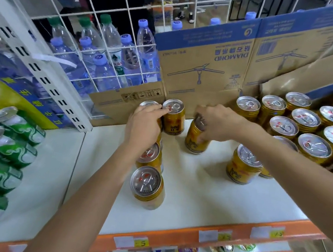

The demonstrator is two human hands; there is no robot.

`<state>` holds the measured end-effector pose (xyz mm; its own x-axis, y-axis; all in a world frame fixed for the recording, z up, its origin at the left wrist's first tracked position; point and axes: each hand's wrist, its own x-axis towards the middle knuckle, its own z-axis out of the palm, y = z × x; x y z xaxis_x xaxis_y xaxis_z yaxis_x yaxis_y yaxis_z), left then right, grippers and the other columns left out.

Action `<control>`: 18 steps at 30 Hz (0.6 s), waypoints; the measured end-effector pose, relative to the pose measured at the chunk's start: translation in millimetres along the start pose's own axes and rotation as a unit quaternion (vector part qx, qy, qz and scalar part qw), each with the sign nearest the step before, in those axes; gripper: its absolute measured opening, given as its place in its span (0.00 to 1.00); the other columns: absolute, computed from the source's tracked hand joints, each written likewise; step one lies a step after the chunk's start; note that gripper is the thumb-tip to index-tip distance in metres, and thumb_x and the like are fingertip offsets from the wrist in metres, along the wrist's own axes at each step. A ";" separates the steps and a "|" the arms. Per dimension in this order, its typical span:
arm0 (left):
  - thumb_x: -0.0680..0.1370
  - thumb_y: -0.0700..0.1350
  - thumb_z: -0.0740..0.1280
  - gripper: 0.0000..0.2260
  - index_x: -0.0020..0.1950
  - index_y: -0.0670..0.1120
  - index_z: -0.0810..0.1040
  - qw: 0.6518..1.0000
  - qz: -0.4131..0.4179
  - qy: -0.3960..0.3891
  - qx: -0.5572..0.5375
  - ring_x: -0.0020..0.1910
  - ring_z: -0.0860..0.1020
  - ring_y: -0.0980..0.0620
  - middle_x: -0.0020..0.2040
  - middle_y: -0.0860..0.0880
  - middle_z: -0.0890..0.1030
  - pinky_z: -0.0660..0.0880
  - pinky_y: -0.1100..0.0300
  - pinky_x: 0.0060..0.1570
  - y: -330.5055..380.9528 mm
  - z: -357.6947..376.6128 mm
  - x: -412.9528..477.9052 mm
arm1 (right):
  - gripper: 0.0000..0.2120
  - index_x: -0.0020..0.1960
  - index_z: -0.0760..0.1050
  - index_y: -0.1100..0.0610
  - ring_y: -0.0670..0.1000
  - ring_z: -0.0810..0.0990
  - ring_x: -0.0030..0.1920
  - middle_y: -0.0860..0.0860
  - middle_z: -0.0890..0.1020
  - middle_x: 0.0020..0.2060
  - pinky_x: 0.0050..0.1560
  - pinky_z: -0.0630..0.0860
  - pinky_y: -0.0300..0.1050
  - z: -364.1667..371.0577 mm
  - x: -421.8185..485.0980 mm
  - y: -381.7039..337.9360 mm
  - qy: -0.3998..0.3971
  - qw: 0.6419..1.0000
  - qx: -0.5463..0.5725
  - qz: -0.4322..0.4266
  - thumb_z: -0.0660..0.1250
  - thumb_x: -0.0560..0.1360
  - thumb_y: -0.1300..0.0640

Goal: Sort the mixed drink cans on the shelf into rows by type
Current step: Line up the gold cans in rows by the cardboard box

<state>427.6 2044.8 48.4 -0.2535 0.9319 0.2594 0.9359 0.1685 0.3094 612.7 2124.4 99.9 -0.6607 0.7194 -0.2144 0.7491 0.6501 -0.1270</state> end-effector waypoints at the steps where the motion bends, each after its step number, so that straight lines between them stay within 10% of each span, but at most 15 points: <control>1: 0.75 0.33 0.58 0.25 0.68 0.54 0.74 1.000 -0.001 0.002 -0.003 0.67 0.66 0.49 0.68 0.53 0.73 0.64 0.55 0.65 0.0 0.3 -0.3 | 0.30 0.64 0.68 0.55 0.55 0.75 0.49 0.54 0.77 0.54 0.44 0.74 0.46 2.6 2.9 -7.9 -0.002 1.000 0.021 -0.016 0.75 0.67 0.46; 8: 0.75 0.33 0.59 0.26 0.68 0.54 0.73 1.000 0.003 0.001 0.002 0.68 0.66 0.50 0.69 0.53 0.72 0.63 0.57 0.65 0.0 -0.6 -1.4 | 0.35 0.73 0.62 0.51 0.57 0.69 0.64 0.56 0.68 0.66 0.64 0.68 0.47 17.5 10.0 -33.0 0.029 0.993 0.064 -0.097 0.72 0.69 0.54; 18: 0.77 0.35 0.59 0.23 0.70 0.51 0.70 1.000 -0.018 0.010 0.012 0.69 0.67 0.51 0.69 0.51 0.72 0.66 0.56 0.65 3.8 -3.3 -1.9 | 0.26 0.66 0.71 0.54 0.55 0.68 0.66 0.54 0.68 0.68 0.61 0.63 0.42 19.2 14.7 -31.7 0.029 0.985 0.084 -0.151 0.70 0.70 0.65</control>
<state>430.8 2042.6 52.0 -0.2910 0.9187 0.2672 0.9317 0.2087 0.2972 580.2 2109.7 82.3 -0.8524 0.5156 -0.0868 0.5124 0.7907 -0.3350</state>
